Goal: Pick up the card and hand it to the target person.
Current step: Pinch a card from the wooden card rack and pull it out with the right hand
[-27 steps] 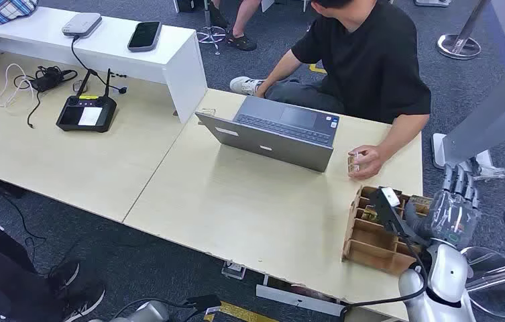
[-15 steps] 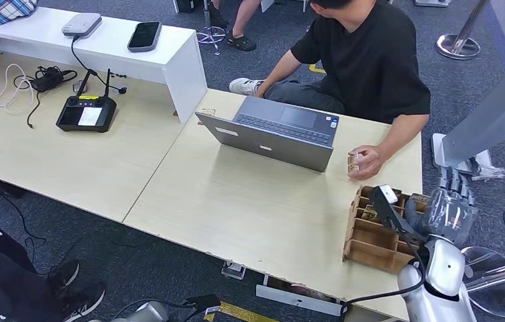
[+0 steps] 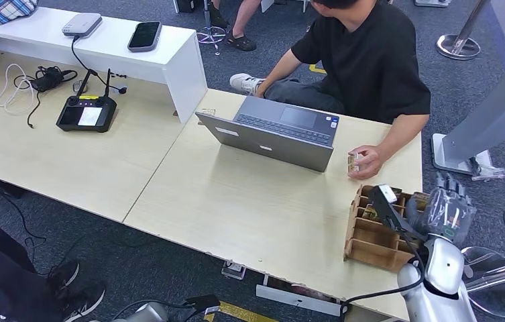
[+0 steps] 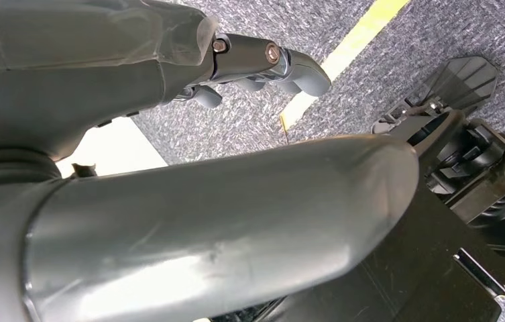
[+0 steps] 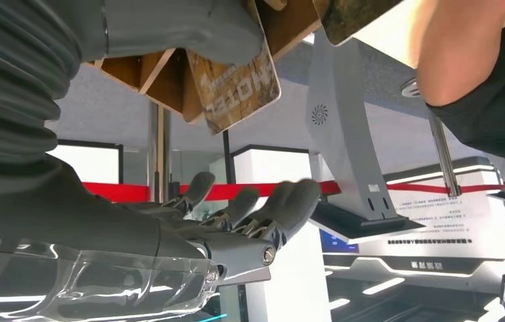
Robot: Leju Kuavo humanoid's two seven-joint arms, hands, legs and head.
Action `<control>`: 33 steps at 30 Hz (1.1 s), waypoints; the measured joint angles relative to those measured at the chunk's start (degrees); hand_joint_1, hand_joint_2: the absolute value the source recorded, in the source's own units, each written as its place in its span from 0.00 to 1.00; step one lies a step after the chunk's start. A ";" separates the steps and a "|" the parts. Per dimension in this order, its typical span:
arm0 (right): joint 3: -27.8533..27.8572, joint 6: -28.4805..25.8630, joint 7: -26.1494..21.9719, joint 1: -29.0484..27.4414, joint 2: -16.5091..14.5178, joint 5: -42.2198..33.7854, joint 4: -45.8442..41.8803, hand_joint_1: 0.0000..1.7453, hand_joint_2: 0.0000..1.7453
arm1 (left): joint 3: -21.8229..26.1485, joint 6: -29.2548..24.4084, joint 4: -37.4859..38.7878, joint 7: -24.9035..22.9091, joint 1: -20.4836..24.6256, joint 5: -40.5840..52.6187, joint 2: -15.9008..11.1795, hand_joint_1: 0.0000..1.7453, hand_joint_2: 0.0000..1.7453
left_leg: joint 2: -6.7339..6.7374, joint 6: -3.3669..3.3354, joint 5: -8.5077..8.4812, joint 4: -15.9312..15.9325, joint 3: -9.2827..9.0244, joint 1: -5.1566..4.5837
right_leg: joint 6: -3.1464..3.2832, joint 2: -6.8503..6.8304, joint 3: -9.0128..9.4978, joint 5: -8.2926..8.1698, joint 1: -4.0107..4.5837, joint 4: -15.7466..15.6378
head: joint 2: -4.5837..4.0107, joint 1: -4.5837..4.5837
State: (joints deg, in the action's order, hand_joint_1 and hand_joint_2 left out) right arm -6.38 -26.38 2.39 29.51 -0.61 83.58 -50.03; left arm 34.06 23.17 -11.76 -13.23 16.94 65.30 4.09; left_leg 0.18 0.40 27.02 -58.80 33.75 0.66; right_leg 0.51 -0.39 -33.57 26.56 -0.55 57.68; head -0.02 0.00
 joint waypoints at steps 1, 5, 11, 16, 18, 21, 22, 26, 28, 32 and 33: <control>0.00 0.10 0.03 -0.05 0.00 0.00 0.06 0.57 1.00 | 0.01 -0.03 0.00 0.01 -0.03 -0.01 0.00 0.00 0.00 | 0.00 0.00 0.00 0.00 0.00 0.00 | 0.00 0.00 0.00 0.00 0.00 0.00 | 0.00 0.00; 0.00 0.78 0.13 -0.30 0.00 0.00 0.28 0.67 1.00 | 0.09 -0.11 0.00 0.04 -0.20 -0.01 0.00 0.00 0.00 | 0.00 0.00 0.00 0.00 0.00 0.00 | 0.00 0.00 -0.01 0.00 0.00 0.00 | 0.00 0.00; 0.00 1.81 0.82 -0.27 0.02 0.23 0.37 0.70 1.00 | 0.22 -0.15 0.00 0.06 -0.39 -0.02 -0.01 0.00 0.00 | 0.01 0.00 0.00 0.00 0.00 0.00 | 0.00 0.00 -0.01 0.00 0.00 0.00 | 0.00 0.00; 0.00 2.32 1.16 0.09 0.02 0.98 0.43 0.71 1.00 | 0.31 -0.22 0.00 0.01 -0.44 -0.27 -0.02 0.00 0.00 | 0.02 0.00 0.00 0.00 -0.01 0.00 | 0.00 0.00 0.00 0.00 0.00 0.00 | 0.00 0.00; 0.00 2.08 1.18 0.12 0.02 1.01 0.50 0.71 1.00 | 0.36 -0.28 0.00 0.01 -0.49 -0.41 -0.03 0.00 0.00 | 0.02 0.00 0.00 0.00 -0.01 0.00 | 0.00 0.00 0.01 0.00 0.00 0.00 | 0.00 0.01; 0.00 1.30 1.14 0.08 0.02 1.01 0.61 0.72 1.00 | 0.40 -0.27 0.00 0.07 -0.58 -0.43 -0.05 0.00 0.00 | 0.02 0.00 0.00 0.00 -0.02 0.00 | 0.00 0.00 0.01 0.00 0.00 0.00 | 0.00 0.00; 0.00 1.08 1.13 0.04 0.02 1.01 0.61 0.72 1.00 | 0.41 -0.26 0.00 0.08 -0.59 -0.40 -0.06 0.00 0.00 | 0.01 0.00 0.00 0.00 -0.02 0.00 | 0.00 0.01 0.00 0.00 0.00 0.00 | 0.00 0.00; 0.08 0.43 1.13 -0.35 0.04 0.96 0.41 0.78 1.00 | 0.41 0.00 0.00 0.03 -0.57 0.06 -0.04 0.00 0.00 | 0.01 0.00 0.00 -0.01 -0.03 0.00 | 0.00 0.01 0.00 0.00 0.00 0.00 | 0.00 0.00; 0.19 0.21 1.13 -0.67 0.08 0.96 0.08 0.80 1.00 | 0.40 0.11 0.00 -0.08 -0.55 0.24 -0.04 0.00 0.00 | 0.01 0.00 0.01 -0.01 -0.03 0.00 | 0.00 0.02 0.00 0.00 0.00 -0.01 | 0.00 0.00; 0.26 0.07 1.07 -1.52 0.21 0.97 -1.02 0.84 1.00 | 0.40 0.28 0.00 -0.27 -0.51 0.47 -0.04 0.00 0.00 | 0.02 0.00 0.01 -0.01 -0.03 0.00 | 0.00 0.02 0.00 0.00 0.00 -0.01 | 0.00 0.00; 0.27 0.05 1.02 -1.73 0.25 0.99 -1.33 0.86 1.00 | 0.40 0.32 0.00 -0.27 -0.50 0.49 -0.04 0.00 0.00 | 0.02 0.00 0.01 -0.01 -0.03 0.00 | 0.00 0.02 0.00 0.00 0.00 -0.01 | 0.00 0.00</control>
State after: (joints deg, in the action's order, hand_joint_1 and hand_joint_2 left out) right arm -6.11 -26.32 3.41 27.78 -0.36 84.57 -51.36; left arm 34.46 23.50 -11.76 -13.51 16.44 65.79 4.04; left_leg 0.19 0.39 27.02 -58.81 33.72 0.66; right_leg 0.51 -0.37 -33.58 26.57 -0.54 57.67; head -0.02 0.00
